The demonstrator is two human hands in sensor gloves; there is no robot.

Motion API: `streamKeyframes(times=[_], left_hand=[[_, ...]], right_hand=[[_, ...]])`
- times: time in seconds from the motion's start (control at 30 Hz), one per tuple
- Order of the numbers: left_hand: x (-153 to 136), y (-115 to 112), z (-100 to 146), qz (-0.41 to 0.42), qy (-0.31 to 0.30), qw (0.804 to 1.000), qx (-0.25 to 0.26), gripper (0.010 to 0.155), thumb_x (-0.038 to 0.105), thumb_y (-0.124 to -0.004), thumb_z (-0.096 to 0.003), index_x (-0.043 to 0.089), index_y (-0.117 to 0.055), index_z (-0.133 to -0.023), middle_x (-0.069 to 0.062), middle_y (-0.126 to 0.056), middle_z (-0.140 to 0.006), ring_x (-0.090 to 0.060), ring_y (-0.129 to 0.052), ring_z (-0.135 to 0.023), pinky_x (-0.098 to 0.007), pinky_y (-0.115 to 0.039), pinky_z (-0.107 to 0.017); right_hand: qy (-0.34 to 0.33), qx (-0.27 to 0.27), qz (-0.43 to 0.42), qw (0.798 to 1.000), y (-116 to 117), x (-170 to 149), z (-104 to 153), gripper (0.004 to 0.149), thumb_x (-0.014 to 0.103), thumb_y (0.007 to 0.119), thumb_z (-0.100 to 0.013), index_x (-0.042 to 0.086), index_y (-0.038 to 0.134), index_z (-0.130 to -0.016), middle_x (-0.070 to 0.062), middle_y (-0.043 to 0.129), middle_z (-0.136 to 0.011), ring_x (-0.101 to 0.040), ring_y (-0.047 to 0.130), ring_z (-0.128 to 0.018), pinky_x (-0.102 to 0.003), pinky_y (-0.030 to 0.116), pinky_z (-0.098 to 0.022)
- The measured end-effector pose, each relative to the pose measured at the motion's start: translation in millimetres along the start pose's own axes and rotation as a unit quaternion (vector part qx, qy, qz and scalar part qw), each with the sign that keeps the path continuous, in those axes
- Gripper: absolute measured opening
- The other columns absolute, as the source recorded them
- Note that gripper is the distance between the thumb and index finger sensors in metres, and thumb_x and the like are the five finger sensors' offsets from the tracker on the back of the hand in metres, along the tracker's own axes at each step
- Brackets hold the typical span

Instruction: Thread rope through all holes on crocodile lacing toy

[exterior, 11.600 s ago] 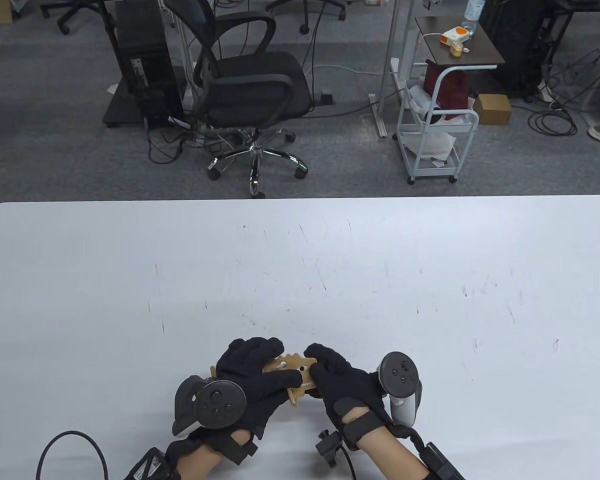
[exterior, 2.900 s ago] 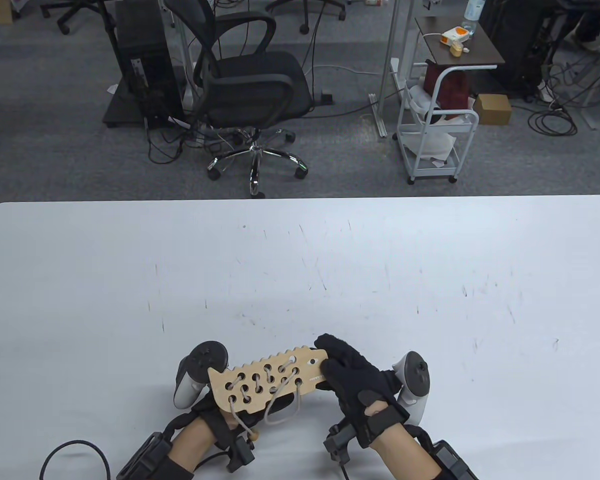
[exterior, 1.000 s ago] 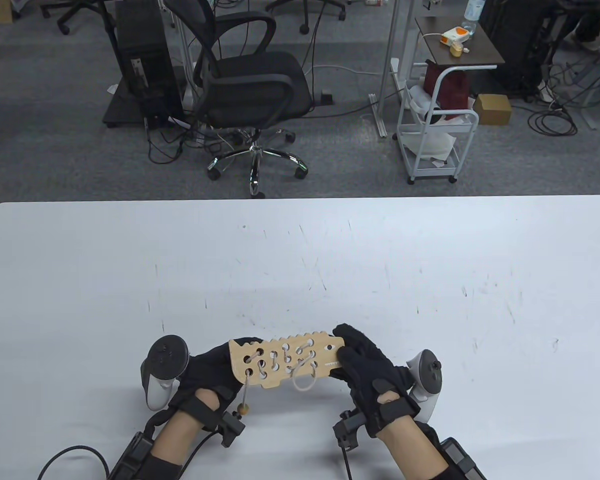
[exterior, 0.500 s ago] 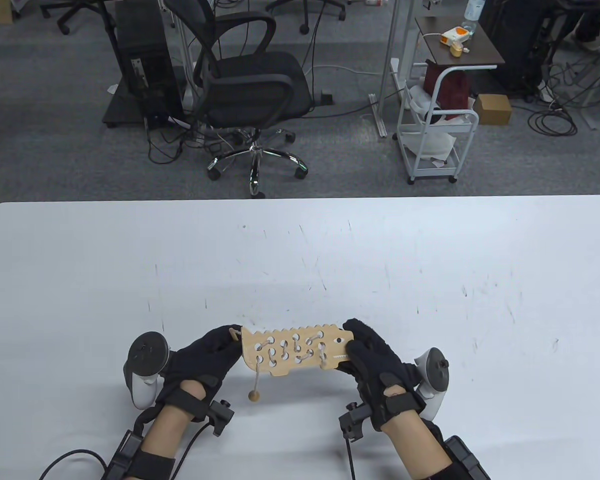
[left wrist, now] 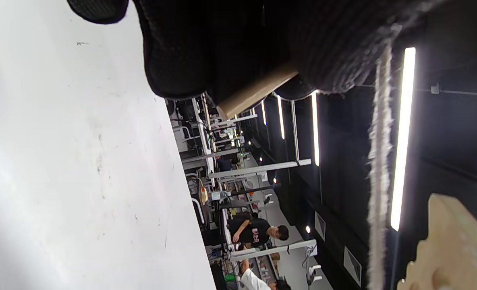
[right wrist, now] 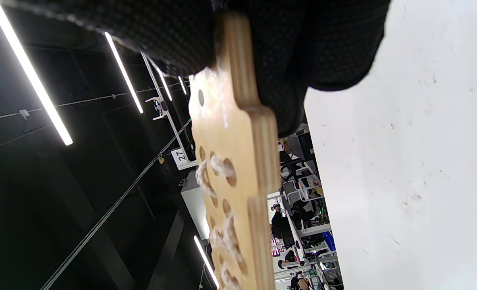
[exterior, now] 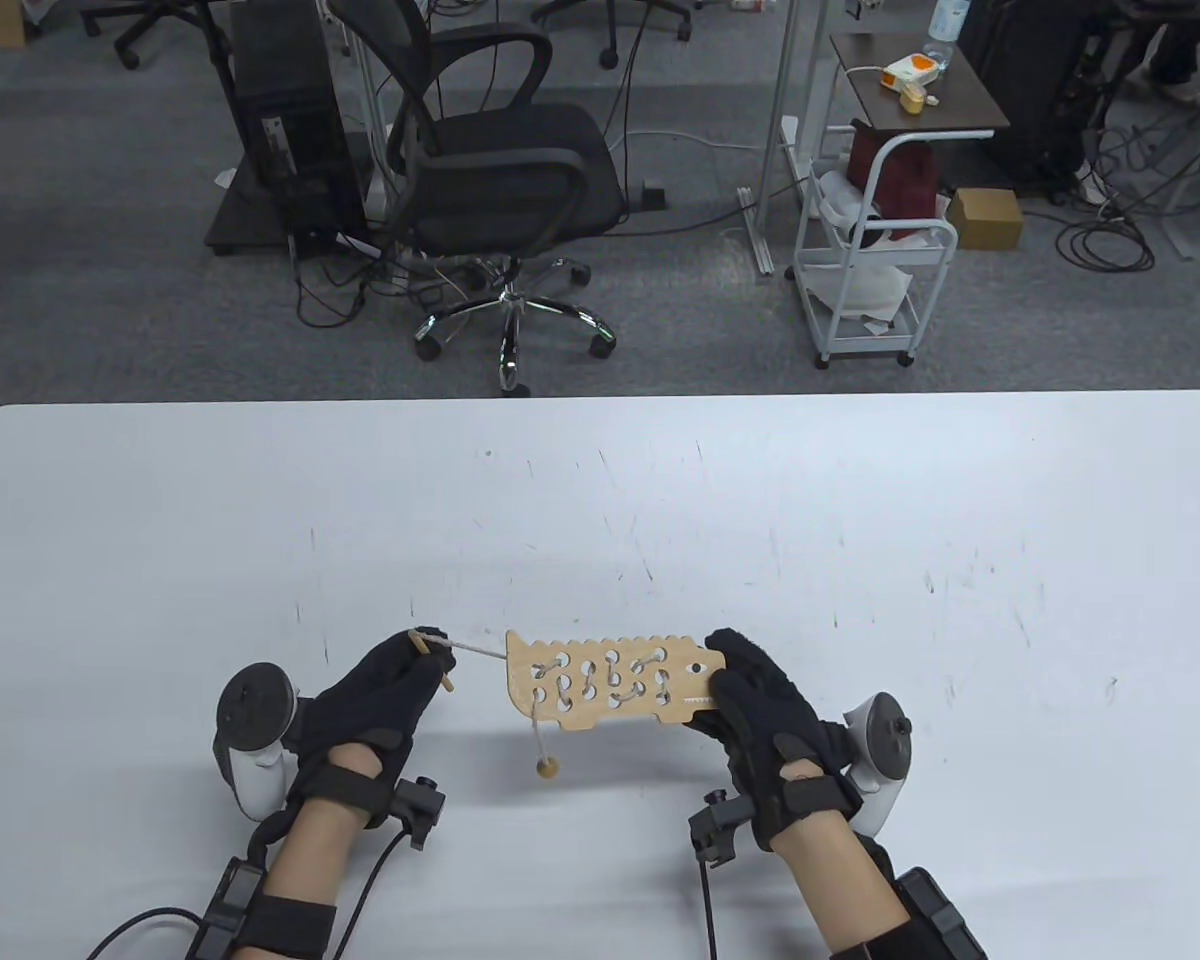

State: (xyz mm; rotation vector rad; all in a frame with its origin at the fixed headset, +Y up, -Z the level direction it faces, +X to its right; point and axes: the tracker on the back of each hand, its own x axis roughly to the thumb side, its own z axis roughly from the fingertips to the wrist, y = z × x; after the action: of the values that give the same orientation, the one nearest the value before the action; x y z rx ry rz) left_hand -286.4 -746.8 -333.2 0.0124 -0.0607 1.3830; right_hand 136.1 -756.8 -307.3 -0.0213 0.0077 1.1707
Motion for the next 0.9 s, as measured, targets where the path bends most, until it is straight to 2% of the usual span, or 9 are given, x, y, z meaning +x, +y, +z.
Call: streamKeyframes(times=[0.2,0.43,0.53,0.7,0.8,0.9], left_hand=[[-0.2,3.5,-0.1,-0.003,0.004,1.000,0.010,0.046,0.046,-0.087,-0.0430,0.034,-0.089,-0.087,0.002,-0.095,-0.084,-0.028,-0.091,-0.082,-0.059,-0.056,-0.074],[6.2,-1.0,-0.4,-0.100,-0.010,0.995,0.014,0.049,0.034,-0.084,-0.0434,0.033,-0.085,-0.092,-0.001,-0.095,-0.084,-0.030,-0.089,-0.082,-0.060,-0.055,-0.074],[6.7,-4.9,-1.2,-0.137,-0.007,0.991,-0.001,0.049,0.031,-0.083,-0.0432,0.034,-0.085,-0.093,-0.001,-0.094,-0.085,-0.030,-0.089,-0.082,-0.061,-0.055,-0.074],[11.3,-12.8,-1.5,-0.228,-0.027,0.973,-0.015,0.050,0.031,-0.085,-0.0426,0.033,-0.086,-0.092,-0.001,-0.096,-0.082,-0.030,-0.090,-0.080,-0.061,-0.055,-0.074],[13.5,-17.1,-1.2,-0.308,-0.040,0.950,-0.014,0.050,0.033,-0.087,-0.0417,0.033,-0.087,-0.091,0.000,-0.096,-0.080,-0.029,-0.090,-0.079,-0.060,-0.054,-0.074],[11.3,-20.4,-2.0,-0.330,-0.037,0.943,-0.027,0.050,0.033,-0.089,-0.0410,0.032,-0.087,-0.091,0.000,-0.096,-0.079,-0.029,-0.091,-0.078,-0.061,-0.054,-0.074]], right_hand=[[0.000,-0.002,0.001,1.000,-0.4,0.1,0.0,0.054,0.021,0.080,-0.047,0.003,0.063,-0.095,-0.016,0.088,-0.084,-0.031,0.100,-0.063,-0.045,0.080,-0.048],[0.000,-0.003,0.002,1.000,-1.3,-0.2,-0.4,0.054,0.021,0.080,-0.047,0.003,0.063,-0.095,-0.016,0.088,-0.084,-0.032,0.100,-0.063,-0.045,0.080,-0.048],[0.000,-0.003,0.002,1.000,-1.3,-0.2,-0.4,0.054,0.021,0.080,-0.047,0.003,0.063,-0.095,-0.016,0.088,-0.084,-0.032,0.100,-0.063,-0.045,0.080,-0.048],[0.000,-0.003,0.002,1.000,-1.3,-0.2,-0.4,0.054,0.021,0.080,-0.047,0.003,0.063,-0.095,-0.016,0.088,-0.084,-0.031,0.100,-0.063,-0.045,0.080,-0.048],[0.002,-0.002,0.007,1.000,-1.9,-0.3,-0.1,0.054,0.021,0.080,-0.047,0.003,0.063,-0.095,-0.016,0.088,-0.084,-0.032,0.100,-0.063,-0.045,0.080,-0.048],[0.003,-0.001,0.009,1.000,-1.1,-0.9,-0.5,0.054,0.021,0.080,-0.047,0.003,0.063,-0.095,-0.016,0.088,-0.084,-0.032,0.100,-0.063,-0.045,0.080,-0.048]])
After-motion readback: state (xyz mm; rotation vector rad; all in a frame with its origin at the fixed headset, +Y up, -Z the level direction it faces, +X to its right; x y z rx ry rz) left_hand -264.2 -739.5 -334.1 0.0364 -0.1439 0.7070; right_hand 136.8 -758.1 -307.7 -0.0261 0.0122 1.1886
